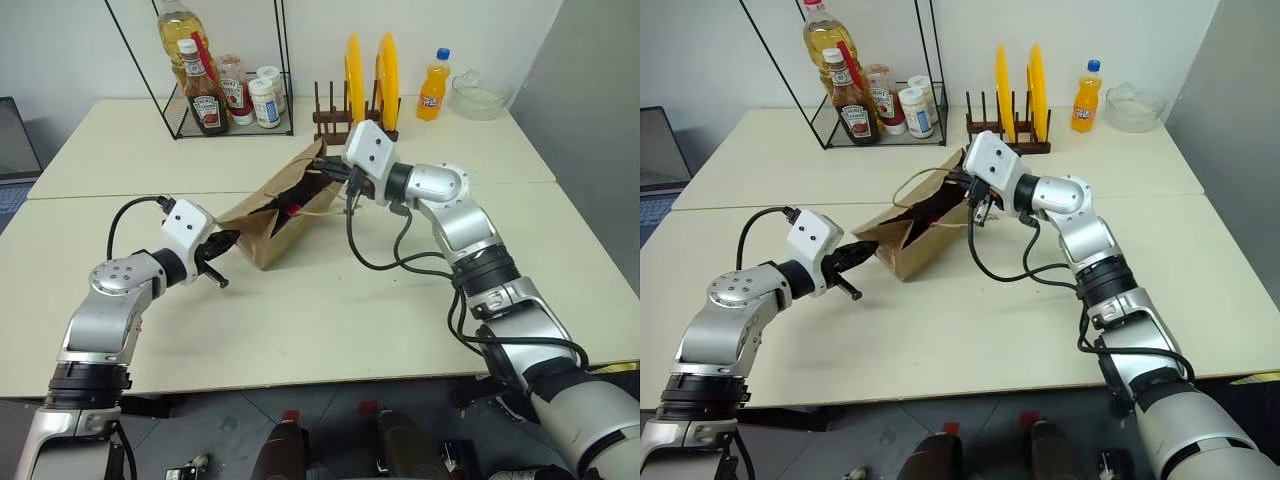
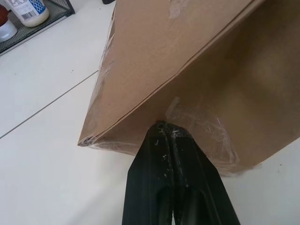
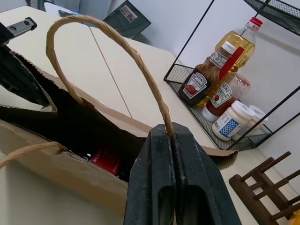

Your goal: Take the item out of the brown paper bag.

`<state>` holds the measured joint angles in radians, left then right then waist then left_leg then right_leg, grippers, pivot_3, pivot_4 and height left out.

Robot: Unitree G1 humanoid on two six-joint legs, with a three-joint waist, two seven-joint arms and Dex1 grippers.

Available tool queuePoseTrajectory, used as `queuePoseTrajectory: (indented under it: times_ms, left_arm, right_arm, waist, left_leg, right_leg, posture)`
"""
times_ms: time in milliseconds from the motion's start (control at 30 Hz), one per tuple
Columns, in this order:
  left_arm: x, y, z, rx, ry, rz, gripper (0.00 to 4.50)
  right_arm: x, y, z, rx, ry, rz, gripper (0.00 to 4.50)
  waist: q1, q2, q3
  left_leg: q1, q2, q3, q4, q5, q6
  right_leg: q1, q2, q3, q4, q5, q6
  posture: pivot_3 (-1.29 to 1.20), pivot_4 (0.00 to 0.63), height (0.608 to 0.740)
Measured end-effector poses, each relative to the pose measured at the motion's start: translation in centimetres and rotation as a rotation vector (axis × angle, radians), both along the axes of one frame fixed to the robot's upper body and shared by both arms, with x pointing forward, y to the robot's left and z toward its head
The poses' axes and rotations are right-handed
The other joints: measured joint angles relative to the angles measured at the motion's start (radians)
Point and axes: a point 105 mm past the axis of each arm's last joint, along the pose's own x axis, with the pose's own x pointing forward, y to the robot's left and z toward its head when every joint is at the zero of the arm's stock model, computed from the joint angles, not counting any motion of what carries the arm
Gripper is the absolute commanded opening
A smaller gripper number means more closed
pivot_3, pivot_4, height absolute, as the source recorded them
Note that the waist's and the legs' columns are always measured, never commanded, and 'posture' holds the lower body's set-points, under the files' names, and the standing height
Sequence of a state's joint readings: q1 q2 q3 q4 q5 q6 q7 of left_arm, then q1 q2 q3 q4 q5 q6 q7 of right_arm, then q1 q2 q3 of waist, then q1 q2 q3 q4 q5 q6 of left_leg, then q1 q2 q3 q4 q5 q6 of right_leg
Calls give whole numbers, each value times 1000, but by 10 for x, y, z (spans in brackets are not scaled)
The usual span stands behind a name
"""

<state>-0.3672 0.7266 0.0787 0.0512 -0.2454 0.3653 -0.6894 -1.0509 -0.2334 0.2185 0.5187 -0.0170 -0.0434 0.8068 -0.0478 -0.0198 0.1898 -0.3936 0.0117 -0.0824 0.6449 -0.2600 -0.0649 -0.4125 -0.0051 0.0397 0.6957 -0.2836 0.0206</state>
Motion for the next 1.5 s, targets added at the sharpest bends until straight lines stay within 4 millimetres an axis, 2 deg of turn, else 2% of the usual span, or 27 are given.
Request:
queuePoseTrajectory:
  times_ms: [200, 500, 700, 800, 900, 1000, 1133, 1200, 1300, 1433, 1500]
  left_arm:
    - [7, 2, 0, 12, -6, 12, 33]
    - [21, -1, 4, 34, -40, -1, 33]
    - [31, -5, 9, 46, -68, -14, 33]
    - [31, -5, 10, 50, -75, -19, 33]
    - [29, -5, 8, 55, -66, -31, 33]
    - [18, 3, -3, 82, -7, -55, 33]
    - [-10, 9, -10, 92, 74, -138, 33]
    - [-22, 9, 1, 104, 74, -193, 33]
    - [-35, -4, 33, 69, 22, -278, 33]
    - [-54, -47, 68, 0, -20, -456, 33]
    - [-60, -63, 80, -5, -37, -516, 33]
  right_arm:
    - [-26, -10, -11, -35, 65, 59, 0]
    - [-78, -7, -13, -93, 229, 199, 0]
    - [-97, -2, -10, -79, 350, 262, 0]
    - [-97, 2, -5, -44, 398, 259, 0]
    - [-87, 6, 10, 14, 384, 225, 0]
    - [-71, 10, 24, 68, 339, 173, 0]
    - [-42, 6, 26, 111, 307, 76, 0]
    - [-33, 5, 26, 123, 301, 53, 0]
    - [-28, 8, 31, 132, 279, 56, 0]
    - [-23, 11, 38, 133, 237, 60, 0]
    - [-19, 13, 37, 136, 238, 58, 0]
  waist:
    - [9, 0, 0]
    - [16, 0, 0]
    - [16, 0, 0]
    - [15, 0, 0]
    - [15, 0, 0]
    - [12, -1, 0]
    - [5, -1, 0]
    - [1, -1, 0]
    - [3, -1, 0]
    - [3, -1, -1]
    - [1, -1, -1]
  left_leg:
    - [0, 0, -1, 0, 0, 0]
    - [-1, -1, -2, 1, 0, 0]
    - [0, -2, -2, 1, 0, 0]
    - [0, -2, -2, 1, 0, 0]
    - [0, -2, -1, 1, 0, 0]
    - [0, -2, -1, 0, 0, 0]
    - [-2, 0, 0, 0, 0, 0]
    - [-4, 0, 0, 0, 0, 0]
    - [-5, 1, -1, 1, 0, 0]
    - [-5, 0, 0, 1, 0, 0]
    - [-5, -1, 1, 1, 0, 0]
  right_leg:
    - [0, 0, -1, 0, 0, 0]
    - [0, 0, -2, 0, 0, 0]
    - [0, 0, -2, 0, 0, 0]
    - [0, 0, -2, 0, 0, 0]
    - [0, 0, -2, 1, 0, 0]
    - [0, 0, -1, 0, 0, 0]
    - [-3, 0, -1, 0, 0, 0]
    - [-4, 0, -1, 1, 0, 0]
    - [-6, 0, -1, 2, 0, 0]
    - [-5, 0, 0, 1, 0, 0]
    - [-5, 1, 0, 1, 0, 0]
  posture:
    - [0, 150, 740]
    - [0, 150, 740]
    - [0, 150, 740]
    - [0, 150, 740]
    - [0, 150, 740]
    - [0, 150, 740]
    - [0, 150, 740]
    - [0, 150, 740]
    - [0, 150, 740]
    - [0, 150, 740]
    - [0, 150, 740]
